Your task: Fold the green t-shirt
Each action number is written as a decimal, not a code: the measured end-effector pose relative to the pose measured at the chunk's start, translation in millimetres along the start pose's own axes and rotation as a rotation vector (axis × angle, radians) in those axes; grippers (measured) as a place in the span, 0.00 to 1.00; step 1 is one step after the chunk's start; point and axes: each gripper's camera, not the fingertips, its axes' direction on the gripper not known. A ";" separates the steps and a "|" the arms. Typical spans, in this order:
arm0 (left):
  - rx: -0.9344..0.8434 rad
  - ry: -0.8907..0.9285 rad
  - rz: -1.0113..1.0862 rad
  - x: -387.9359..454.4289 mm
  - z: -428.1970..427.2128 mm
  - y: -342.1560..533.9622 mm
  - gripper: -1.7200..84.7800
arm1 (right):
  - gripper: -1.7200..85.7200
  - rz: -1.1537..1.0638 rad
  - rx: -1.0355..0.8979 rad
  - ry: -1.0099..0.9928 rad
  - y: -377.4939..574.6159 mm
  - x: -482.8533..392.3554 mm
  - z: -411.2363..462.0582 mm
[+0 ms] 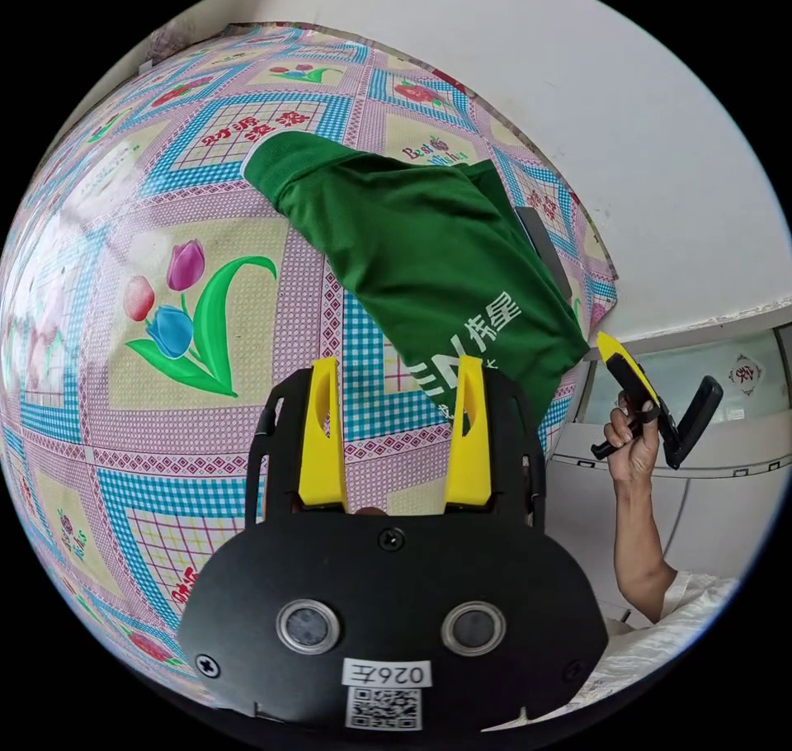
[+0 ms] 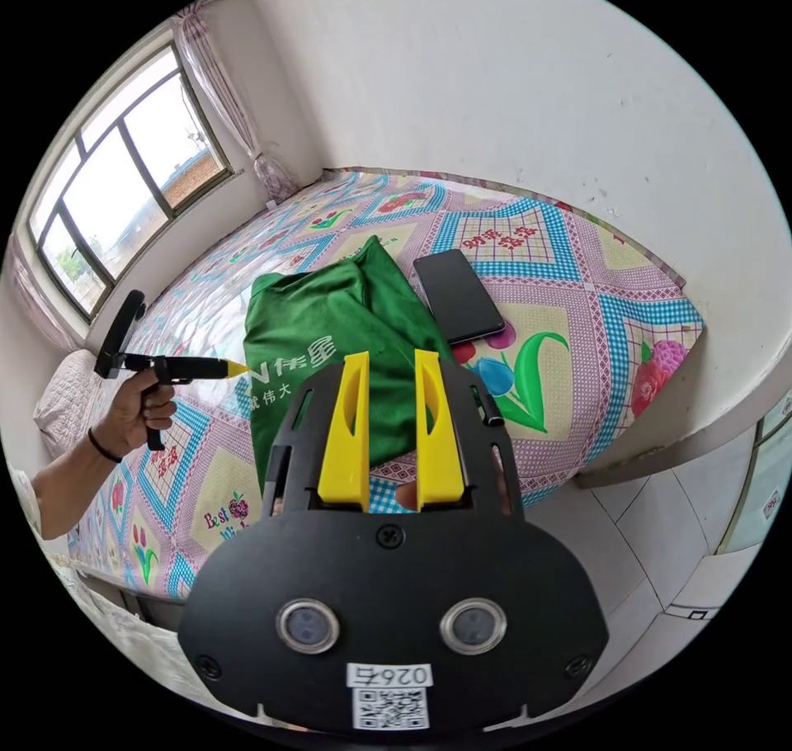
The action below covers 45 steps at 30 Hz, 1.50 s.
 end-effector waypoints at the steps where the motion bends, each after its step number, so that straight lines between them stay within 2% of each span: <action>1: 0.004 0.009 -0.007 2.0 2.9 -4.7 0.23 | 0.07 -0.003 -0.008 -0.003 1.9 2.8 0.8; 6: -0.002 0.016 -0.028 13.5 13.6 -21.1 0.21 | 0.06 -0.035 0.001 0.008 3.2 7.5 2.5; 10: -0.028 -0.067 -0.031 22.5 20.7 -30.1 0.12 | 0.06 -0.042 0.008 -0.011 -2.4 14.2 4.2; 18: -0.019 -0.065 -0.011 8.6 10.9 -0.4 0.06 | 0.05 -0.077 -0.022 -0.037 -5.6 21.3 8.9; 30: -0.052 -0.052 -0.092 -100.0 -61.8 148.0 0.05 | 0.05 -0.147 -0.095 -0.211 9.9 -20.8 25.2; 38: -0.064 -0.043 -0.160 -180.1 -115.1 279.3 0.06 | 0.05 -0.265 -0.178 -0.307 17.6 -95.3 36.9; 45: -0.043 0.011 -0.240 -240.4 -146.4 353.5 0.07 | 0.06 -0.360 -0.263 -0.422 30.8 -159.9 50.7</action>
